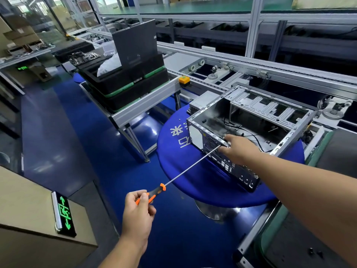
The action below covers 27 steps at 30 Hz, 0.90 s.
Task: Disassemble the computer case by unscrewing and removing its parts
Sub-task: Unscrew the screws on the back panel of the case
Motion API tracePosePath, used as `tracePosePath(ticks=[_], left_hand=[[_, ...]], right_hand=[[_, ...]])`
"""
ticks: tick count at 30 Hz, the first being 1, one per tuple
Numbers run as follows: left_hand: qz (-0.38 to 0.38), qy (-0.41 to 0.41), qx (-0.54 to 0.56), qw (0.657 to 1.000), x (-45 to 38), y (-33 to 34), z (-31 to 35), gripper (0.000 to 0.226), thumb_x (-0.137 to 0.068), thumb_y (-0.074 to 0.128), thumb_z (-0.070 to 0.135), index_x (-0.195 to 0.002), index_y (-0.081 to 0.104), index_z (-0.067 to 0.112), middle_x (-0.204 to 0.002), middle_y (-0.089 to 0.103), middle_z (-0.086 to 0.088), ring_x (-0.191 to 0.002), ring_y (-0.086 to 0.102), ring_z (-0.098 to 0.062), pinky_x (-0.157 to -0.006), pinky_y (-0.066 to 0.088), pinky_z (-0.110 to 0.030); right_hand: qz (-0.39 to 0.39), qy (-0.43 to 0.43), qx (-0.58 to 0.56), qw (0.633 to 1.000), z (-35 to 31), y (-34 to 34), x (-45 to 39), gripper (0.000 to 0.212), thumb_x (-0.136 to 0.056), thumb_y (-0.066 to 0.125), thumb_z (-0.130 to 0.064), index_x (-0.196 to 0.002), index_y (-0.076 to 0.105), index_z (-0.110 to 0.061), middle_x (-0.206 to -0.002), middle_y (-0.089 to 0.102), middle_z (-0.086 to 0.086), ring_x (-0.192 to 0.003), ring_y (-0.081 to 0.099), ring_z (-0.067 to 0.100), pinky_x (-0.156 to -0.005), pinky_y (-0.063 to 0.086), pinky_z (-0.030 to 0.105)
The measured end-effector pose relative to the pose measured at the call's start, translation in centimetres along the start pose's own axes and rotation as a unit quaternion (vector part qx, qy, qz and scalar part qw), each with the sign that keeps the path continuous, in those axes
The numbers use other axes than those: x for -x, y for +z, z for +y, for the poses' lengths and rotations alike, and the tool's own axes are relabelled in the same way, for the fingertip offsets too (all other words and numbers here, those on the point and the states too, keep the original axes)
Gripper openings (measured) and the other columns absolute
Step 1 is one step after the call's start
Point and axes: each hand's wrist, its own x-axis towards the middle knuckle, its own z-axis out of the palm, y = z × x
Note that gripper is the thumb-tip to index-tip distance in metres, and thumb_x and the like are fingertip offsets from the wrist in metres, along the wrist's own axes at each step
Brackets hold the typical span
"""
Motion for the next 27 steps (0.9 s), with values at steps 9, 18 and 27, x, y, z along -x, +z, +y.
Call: tracePosePath(ticks=[9,18,27], left_hand=[[-0.001,-0.094,-0.049,0.994,0.5,-0.1,0.0,0.048,-0.108,0.043,0.058,-0.100,0.066,0.017,-0.060,0.060,-0.009,-0.047,0.050,-0.017,-0.042,0.041,-0.026],[-0.022,-0.110,0.010,0.994,0.9,-0.4,-0.2,0.018,-0.103,0.049,0.022,-0.112,0.062,0.013,-0.067,0.063,-0.011,-0.049,0.051,-0.019,-0.042,0.032,-0.027],[-0.024,-0.111,0.016,0.993,0.9,-0.4,-0.6,0.041,-0.109,0.047,0.051,-0.109,0.065,0.014,-0.063,0.060,-0.012,-0.044,0.047,-0.017,-0.038,0.034,-0.025]], right_hand=[[0.003,-0.003,0.000,1.000,-0.2,-0.2,0.2,0.059,-0.089,0.059,-0.061,-0.136,0.054,-0.026,-0.133,0.066,0.001,-0.120,0.062,0.028,-0.096,0.051,0.041],[-0.004,0.003,-0.001,1.000,-0.5,-0.4,0.6,0.061,-0.085,0.063,-0.059,-0.136,0.054,-0.026,-0.134,0.066,0.002,-0.120,0.062,0.028,-0.095,0.050,0.039],[-0.018,0.009,-0.014,1.000,-0.6,-0.8,0.7,0.049,-0.080,0.064,-0.047,-0.122,0.059,-0.022,-0.113,0.070,0.003,-0.098,0.064,0.027,-0.089,0.055,0.039]])
